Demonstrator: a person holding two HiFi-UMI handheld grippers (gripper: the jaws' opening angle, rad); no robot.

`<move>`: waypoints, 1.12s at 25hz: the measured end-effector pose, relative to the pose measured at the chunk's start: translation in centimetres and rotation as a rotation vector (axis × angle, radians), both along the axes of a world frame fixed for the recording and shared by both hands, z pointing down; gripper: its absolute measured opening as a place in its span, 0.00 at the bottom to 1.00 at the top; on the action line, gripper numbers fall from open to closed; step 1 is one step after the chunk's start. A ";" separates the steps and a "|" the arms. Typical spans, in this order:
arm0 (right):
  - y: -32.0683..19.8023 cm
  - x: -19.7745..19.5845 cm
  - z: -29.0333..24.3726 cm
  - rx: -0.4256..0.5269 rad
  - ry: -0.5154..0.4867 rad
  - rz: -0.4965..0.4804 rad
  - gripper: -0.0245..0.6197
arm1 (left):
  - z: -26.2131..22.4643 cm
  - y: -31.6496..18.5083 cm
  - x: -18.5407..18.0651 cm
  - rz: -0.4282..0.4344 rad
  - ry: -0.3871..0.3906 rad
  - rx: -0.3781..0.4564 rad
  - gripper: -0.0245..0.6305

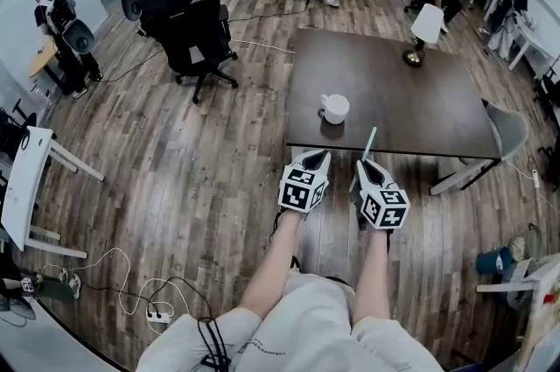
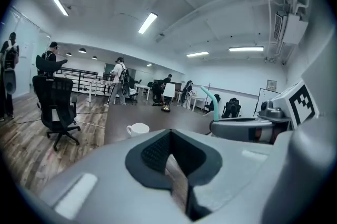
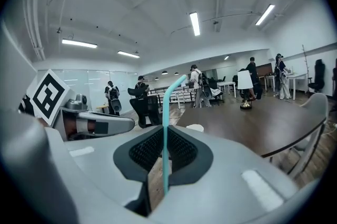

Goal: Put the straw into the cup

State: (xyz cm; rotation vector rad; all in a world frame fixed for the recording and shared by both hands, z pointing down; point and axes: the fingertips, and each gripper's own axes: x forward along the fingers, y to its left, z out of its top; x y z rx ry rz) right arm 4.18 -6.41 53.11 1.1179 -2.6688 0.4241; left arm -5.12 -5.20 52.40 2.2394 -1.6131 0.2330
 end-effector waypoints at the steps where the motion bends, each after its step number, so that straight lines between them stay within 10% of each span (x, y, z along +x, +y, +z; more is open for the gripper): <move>1: -0.3 -0.2 0.3 -0.003 0.001 0.002 0.11 | 0.4 -0.4 -0.3 -0.001 0.003 -0.006 0.04; 28: -19.1 -7.6 0.5 -0.059 -0.084 -0.169 0.11 | 1.9 -15.4 -6.2 -0.147 -0.048 -0.067 0.04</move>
